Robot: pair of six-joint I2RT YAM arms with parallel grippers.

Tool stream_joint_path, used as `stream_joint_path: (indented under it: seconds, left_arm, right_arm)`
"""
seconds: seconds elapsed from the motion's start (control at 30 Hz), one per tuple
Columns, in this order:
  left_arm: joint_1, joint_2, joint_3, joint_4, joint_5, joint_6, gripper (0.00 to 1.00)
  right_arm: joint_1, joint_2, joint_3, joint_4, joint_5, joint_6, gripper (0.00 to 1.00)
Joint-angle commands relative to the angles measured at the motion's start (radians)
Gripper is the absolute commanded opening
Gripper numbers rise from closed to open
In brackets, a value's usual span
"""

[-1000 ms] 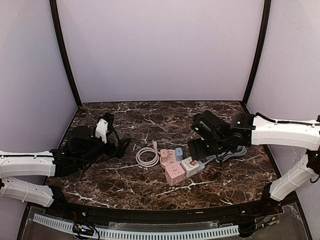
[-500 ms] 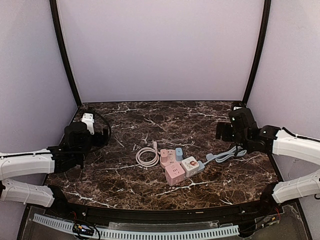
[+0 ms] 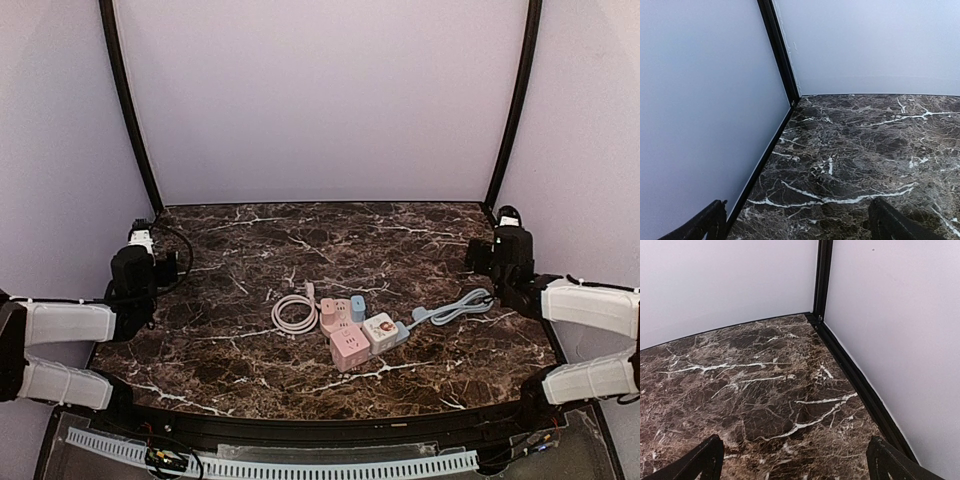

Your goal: Insert the plug

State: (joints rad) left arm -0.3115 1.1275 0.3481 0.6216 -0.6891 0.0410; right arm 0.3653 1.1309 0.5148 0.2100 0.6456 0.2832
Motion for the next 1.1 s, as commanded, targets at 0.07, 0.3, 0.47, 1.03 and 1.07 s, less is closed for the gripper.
stream_joint_path:
  seconds: [0.07, 0.3, 0.47, 1.03, 1.07]
  left_arm:
    - [0.091, 0.182, -0.075, 0.348, 0.089, 0.039, 0.99]
    - [0.127, 0.263, -0.063, 0.41, 0.154, 0.091, 0.99]
    - [0.177, 0.295, -0.066, 0.45, 0.195, 0.081, 0.99]
    - [0.26, 0.453, -0.035, 0.542, 0.271, 0.02, 0.99]
    - [0.26, 0.453, -0.035, 0.541, 0.271, 0.019, 0.99]
  right_arm:
    - [-0.048, 0.013, -0.235, 0.52, -0.072, -0.183, 0.99]
    - [-0.108, 0.11, -0.38, 0.916, -0.196, -0.208, 0.99]
    - [-0.15, 0.168, -0.341, 0.926, -0.291, -0.215, 0.99]
    - [-0.249, 0.419, -0.357, 1.25, -0.52, -0.325, 0.99]
    - [-0.257, 0.42, -0.351, 1.24, -0.523, -0.316, 0.99]
